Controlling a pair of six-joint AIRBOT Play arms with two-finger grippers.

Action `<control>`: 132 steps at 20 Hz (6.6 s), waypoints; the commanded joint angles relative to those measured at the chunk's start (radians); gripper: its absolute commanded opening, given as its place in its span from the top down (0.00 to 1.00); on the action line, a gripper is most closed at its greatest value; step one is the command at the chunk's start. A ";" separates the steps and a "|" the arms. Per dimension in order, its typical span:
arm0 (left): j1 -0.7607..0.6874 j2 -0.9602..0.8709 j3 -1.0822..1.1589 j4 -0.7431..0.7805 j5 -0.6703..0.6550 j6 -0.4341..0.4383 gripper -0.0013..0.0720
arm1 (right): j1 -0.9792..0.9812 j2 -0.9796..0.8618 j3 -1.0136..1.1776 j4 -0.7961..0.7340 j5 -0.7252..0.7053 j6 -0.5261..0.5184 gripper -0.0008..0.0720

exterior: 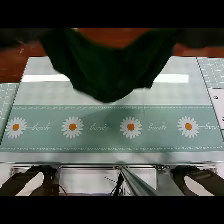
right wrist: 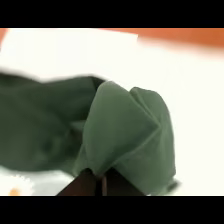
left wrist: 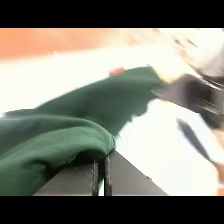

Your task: Fold the shirts.

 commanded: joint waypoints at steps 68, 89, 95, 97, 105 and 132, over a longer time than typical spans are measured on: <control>-0.466 -0.310 -0.987 -0.188 0.391 0.010 0.08 | -0.810 0.381 -1.344 0.277 -0.125 -0.154 0.13; -0.463 -0.364 -0.857 -0.191 0.323 0.086 0.94 | -0.541 -0.030 -1.273 0.654 -0.404 -0.368 0.41; -0.194 -0.282 -0.656 -0.389 0.058 0.131 0.94 | -0.482 -0.063 -0.801 0.587 -0.236 -0.225 0.96; -0.107 -0.229 -0.435 -0.478 0.046 0.129 0.94 | -0.429 -0.063 -0.491 0.512 -0.200 -0.154 0.96; 0.047 0.002 0.538 0.420 0.043 -0.206 0.94 | -0.223 0.070 0.361 0.021 0.148 0.062 0.96; 0.008 -0.142 -0.094 0.761 0.089 -0.231 0.94 | -0.214 -0.140 -0.396 0.193 -0.040 -0.114 0.96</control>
